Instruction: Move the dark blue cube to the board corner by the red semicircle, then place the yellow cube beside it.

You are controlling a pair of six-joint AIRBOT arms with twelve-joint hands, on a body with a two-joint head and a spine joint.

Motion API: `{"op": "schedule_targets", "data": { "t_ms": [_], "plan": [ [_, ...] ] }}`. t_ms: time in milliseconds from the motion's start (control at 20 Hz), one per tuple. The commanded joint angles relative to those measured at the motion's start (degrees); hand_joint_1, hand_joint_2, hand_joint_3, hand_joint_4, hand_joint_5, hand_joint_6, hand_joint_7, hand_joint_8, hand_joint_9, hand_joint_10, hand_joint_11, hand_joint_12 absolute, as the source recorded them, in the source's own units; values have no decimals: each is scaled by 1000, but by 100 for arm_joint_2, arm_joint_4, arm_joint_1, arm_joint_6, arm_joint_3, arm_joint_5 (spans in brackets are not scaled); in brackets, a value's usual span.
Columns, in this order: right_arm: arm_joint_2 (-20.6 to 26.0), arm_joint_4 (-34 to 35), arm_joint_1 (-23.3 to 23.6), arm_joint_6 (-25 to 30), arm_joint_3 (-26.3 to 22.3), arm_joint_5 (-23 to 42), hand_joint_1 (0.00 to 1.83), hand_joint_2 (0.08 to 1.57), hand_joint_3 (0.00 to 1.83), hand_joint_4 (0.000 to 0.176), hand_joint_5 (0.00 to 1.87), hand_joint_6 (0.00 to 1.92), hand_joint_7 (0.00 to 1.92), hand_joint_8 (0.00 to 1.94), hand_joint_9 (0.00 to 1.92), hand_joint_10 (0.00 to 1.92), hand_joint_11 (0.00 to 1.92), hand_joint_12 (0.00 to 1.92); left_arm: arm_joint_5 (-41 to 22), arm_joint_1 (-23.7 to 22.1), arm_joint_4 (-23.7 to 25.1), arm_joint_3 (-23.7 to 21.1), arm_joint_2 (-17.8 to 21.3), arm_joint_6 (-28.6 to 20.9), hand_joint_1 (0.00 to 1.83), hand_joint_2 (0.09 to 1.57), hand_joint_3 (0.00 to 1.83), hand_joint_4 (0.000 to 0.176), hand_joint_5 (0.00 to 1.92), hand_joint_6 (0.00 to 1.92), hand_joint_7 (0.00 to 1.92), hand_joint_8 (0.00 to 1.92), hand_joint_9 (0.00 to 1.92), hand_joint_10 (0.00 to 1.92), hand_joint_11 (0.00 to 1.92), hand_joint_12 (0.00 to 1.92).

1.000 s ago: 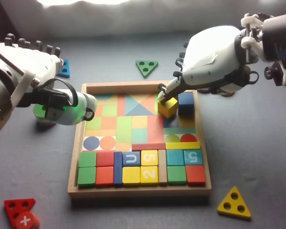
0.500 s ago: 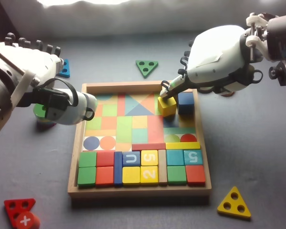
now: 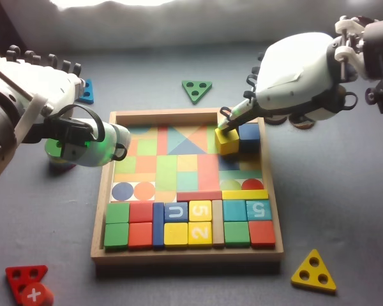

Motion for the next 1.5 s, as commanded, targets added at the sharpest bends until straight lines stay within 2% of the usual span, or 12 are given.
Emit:
{"op": "schedule_targets", "data": {
  "t_ms": [0, 500, 750, 1000, 1200, 1450],
  "plan": [
    [101, 113, 55, -102, 36, -66, 1789, 1136, 0, 0, 399, 0, 1054, 1941, 1211, 1921, 1321, 1921, -103, -72, 487, -20, 44, -4, 16, 1266, 2, 0, 130, 3, 90, 2, 47, 1, 3, 3],
    [142, 114, 149, -237, 35, -29, 1806, 1123, 0, 0, 432, 4, 1125, 1941, 1257, 1921, 1375, 1921, -105, -72, 496, -20, 43, -2, 39, 1265, 1, 0, 154, 6, 107, 4, 62, 3, 2, 9],
    [98, 115, 222, -247, 35, -32, 1825, 1123, 0, 0, 386, 4, 1097, 1941, 1236, 1921, 1361, 1921, -105, -71, 496, -20, 43, -1, 24, 1263, 0, 0, 149, 1, 104, 0, 58, 0, 6, 16],
    [74, 118, 494, -335, 36, -35, 1814, 1127, 0, 0, 404, 4, 1078, 1941, 1227, 1921, 1344, 1921, -105, -71, 496, -20, 43, -1, 28, 1256, 0, 0, 144, 6, 111, 2, 68, 1, 11, 29],
    [158, 164, 768, 29, 33, 294, 1804, 1134, 3, 0, 426, 5, 1085, 1941, 1230, 1921, 1367, 1921, -104, -72, 478, -20, 43, -2, 3, 1255, 0, 0, 149, 3, 119, 2, 77, 3, 17, 47],
    [537, 1318, 801, 134, -62, 327, 1811, 1124, 0, 0, 394, 2, 1094, 1941, 1241, 1921, 1368, 1921, -103, -105, 424, -21, 38, -3, 9, 1260, 1, 0, 146, 5, 106, 4, 68, 3, 6, 33]
  ]
}}
